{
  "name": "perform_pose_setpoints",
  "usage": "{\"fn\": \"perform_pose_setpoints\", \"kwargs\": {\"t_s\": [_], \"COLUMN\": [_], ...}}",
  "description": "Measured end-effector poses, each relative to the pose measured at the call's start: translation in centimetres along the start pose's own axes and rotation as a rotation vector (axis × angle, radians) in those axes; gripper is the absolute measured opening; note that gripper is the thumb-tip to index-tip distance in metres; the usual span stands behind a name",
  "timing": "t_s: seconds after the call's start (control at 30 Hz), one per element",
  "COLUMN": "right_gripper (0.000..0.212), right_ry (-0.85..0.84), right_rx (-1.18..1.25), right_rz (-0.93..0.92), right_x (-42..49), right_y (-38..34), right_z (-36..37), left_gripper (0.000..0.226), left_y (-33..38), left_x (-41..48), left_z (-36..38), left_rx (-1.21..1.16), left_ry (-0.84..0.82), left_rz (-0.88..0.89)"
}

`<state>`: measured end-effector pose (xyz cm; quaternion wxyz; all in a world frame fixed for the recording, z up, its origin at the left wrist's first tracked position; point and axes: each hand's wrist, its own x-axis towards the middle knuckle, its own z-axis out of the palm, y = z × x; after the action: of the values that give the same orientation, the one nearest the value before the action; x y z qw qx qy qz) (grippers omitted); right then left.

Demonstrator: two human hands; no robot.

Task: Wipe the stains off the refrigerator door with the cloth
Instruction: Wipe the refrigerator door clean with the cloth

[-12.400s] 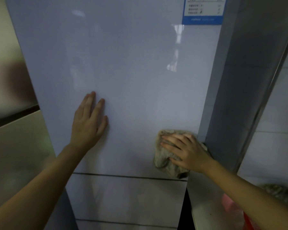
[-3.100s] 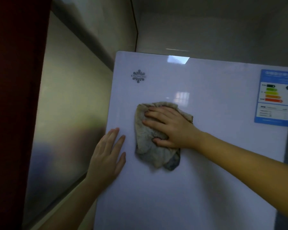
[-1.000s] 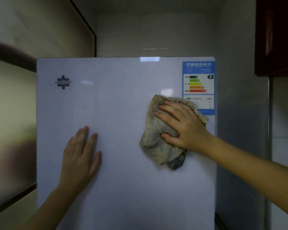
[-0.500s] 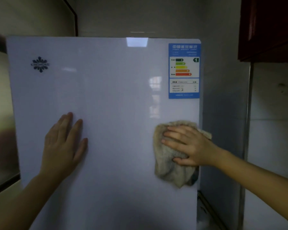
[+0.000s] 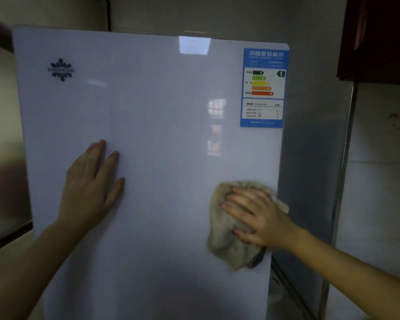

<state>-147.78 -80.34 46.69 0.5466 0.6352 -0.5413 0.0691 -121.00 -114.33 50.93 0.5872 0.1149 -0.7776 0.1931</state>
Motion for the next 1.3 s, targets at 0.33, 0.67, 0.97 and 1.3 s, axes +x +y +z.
{"fn": "perform_pose_setpoints", "kwargs": {"t_s": [0.33, 0.67, 0.97, 1.3], "right_gripper": [0.056, 0.048, 0.043, 0.047], "right_ry": [-0.035, 0.215, -0.021, 0.118], "right_rx": [-0.041, -0.087, 0.012, -0.036], "right_rz": [-0.118, 0.1, -0.232, -0.119], "right_x": [3.2, 14.1, 11.6, 21.0], "right_y": [-0.1, 1.6, -8.0, -5.2], "right_z": [0.0, -1.0, 5.5, 3.4], "left_gripper": [0.058, 0.058, 0.054, 0.053], "left_y": [-2.6, -6.4, -7.7, -9.6], "left_x": [-0.3, -2.9, -6.0, -7.4], "left_z": [-0.6, -1.0, -0.1, 0.3], "left_rx": [-0.025, 0.019, 0.009, -0.037], "left_ry": [0.017, 0.016, 0.051, 0.06], "left_rz": [0.014, -0.053, 0.003, 0.052]}}
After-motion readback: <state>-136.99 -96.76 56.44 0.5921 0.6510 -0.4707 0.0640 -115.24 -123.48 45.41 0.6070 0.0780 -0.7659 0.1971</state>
